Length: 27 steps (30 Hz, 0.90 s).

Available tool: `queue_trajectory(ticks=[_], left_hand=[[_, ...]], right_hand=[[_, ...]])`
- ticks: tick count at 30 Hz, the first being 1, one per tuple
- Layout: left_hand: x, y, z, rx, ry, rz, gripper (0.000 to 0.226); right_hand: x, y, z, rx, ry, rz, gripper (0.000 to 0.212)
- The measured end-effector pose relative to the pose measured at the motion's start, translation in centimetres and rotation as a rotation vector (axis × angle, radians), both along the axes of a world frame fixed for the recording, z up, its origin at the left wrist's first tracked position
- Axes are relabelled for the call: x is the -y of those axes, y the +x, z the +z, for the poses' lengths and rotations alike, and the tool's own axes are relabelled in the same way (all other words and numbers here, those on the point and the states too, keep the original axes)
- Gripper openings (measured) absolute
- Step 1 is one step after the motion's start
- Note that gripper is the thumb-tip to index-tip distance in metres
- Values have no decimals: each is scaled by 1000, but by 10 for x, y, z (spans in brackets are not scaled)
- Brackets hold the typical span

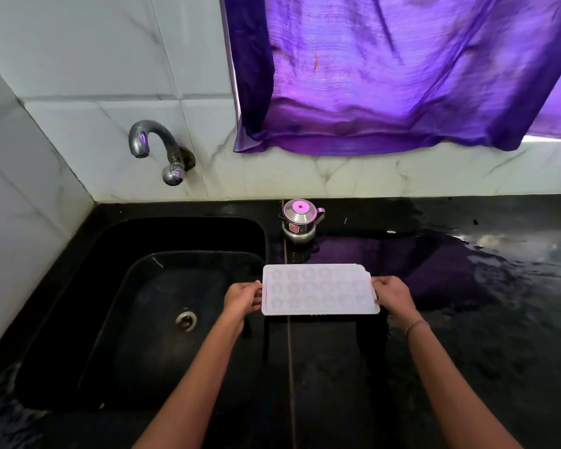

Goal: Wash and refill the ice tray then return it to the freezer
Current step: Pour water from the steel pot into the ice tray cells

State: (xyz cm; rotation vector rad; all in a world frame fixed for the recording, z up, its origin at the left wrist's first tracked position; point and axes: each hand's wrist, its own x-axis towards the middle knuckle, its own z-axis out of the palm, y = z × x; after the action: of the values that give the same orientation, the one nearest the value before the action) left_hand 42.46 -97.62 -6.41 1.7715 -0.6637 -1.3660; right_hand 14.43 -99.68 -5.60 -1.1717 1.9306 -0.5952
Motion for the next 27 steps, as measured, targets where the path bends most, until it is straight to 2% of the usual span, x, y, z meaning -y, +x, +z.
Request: queue_trajectory(ticks=[16,21,24,27], left_hand=[[0,-3,-11,87,-58,-2,22],[5,1,-20,173,-70,-46,24],[14,3,-20,279,-107,-10,27],[36,-5,-11,284,-210,78,30]], right_hand=[[4,-3,-14,-94,-105,52,19],[11,-7,-17,-158,-102,83,30],[22,-7,-10,-208,-235,15,32],[49,5,4,-112,-408,-22,22]])
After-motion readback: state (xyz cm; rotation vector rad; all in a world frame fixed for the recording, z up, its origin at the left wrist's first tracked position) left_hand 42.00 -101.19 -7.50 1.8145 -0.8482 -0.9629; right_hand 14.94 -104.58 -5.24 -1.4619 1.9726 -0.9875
